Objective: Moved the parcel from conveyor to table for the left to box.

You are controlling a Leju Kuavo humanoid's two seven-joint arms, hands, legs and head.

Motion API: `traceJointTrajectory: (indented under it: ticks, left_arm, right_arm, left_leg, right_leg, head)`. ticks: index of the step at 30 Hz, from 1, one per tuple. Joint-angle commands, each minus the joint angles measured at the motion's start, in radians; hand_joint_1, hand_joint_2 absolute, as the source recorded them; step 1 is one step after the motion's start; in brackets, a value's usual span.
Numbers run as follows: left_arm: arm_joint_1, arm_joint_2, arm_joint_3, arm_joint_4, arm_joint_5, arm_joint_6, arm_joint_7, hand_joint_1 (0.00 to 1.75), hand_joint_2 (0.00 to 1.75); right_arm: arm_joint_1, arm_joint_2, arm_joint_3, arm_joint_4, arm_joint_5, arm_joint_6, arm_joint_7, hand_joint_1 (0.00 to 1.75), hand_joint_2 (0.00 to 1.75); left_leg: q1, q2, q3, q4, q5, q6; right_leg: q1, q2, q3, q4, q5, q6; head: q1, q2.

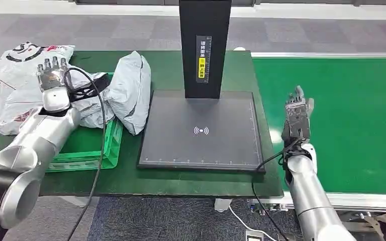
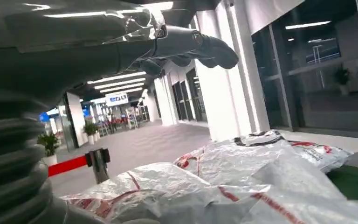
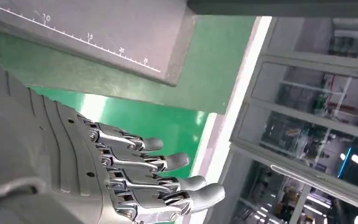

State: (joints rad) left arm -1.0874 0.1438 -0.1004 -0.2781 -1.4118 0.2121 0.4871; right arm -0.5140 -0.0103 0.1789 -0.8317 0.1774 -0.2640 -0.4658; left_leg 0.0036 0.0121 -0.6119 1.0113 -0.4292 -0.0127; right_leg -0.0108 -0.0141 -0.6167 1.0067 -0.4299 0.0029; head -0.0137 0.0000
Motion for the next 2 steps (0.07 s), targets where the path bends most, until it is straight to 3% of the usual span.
traceJointTrajectory:
  ticks: [1, 2]
  left_arm:
    - [-0.068, -0.033, 0.09, 0.04, 0.002, -0.004, -0.001, 0.0, 1.75]
    - [-0.068, -0.033, 0.09, 0.04, 0.002, -0.004, -0.001, 0.0, 1.75]
  right_arm:
    - [-0.064, -0.007, -0.006, 0.116, -0.004, 0.0, -0.003, 0.0, 0.0]
    - [-0.064, -0.007, -0.006, 0.116, -0.004, 0.0, -0.003, 0.0, 0.0]
  left_leg:
    - [0.001, -0.002, 0.0, 0.001, -0.001, 0.0]
    - [0.001, -0.002, 0.0, 0.001, -0.001, 0.0]
  right_leg:
    - [0.001, 0.0, 0.001, 0.0, -0.001, 0.0]
    - [0.001, 0.0, 0.001, 0.0, 0.0, 0.0]
  head:
    - [0.0, 0.0]
    - [0.0, 0.0]
